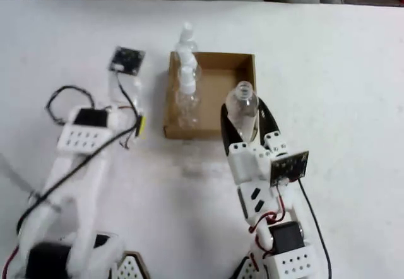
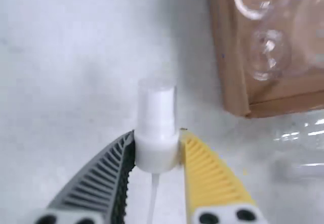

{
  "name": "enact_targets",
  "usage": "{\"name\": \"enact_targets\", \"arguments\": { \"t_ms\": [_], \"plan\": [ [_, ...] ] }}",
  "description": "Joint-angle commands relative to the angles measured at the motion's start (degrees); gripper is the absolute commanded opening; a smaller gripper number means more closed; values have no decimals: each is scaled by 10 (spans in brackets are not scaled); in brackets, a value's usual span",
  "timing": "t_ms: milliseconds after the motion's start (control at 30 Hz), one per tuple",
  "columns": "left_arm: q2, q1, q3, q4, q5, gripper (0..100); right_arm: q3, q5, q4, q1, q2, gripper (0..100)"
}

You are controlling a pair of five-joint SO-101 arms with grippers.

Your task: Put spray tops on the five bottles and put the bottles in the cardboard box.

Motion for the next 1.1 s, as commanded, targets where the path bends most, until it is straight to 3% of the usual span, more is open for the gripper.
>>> {"name": "enact_targets", "arguments": {
  "t_ms": [0, 133, 267, 500, 700, 867, 1067],
  "plan": [
    [-153, 43, -15, -22, -4, 23, 5, -18, 10, -18, -7, 16],
    [-292, 112, -13, -91, -1, 23, 5, -69, 38, -37, -9, 16],
    [-378, 183, -14, -176, 0, 23, 5, -74, 40, -40, -9, 16],
    [-329, 219, -84, -330, 27, 21, 5, -74, 63, -78, -9, 16],
    [-183, 234, -280, -280, 156, 22, 5, -74, 70, -95, -9, 16],
    [-109, 247, -375, -201, 163, 22, 5, -74, 70, -95, -9, 16],
    [-73, 247, -374, -194, 188, 22, 5, -70, 87, -131, -9, 16]
  ]
}}
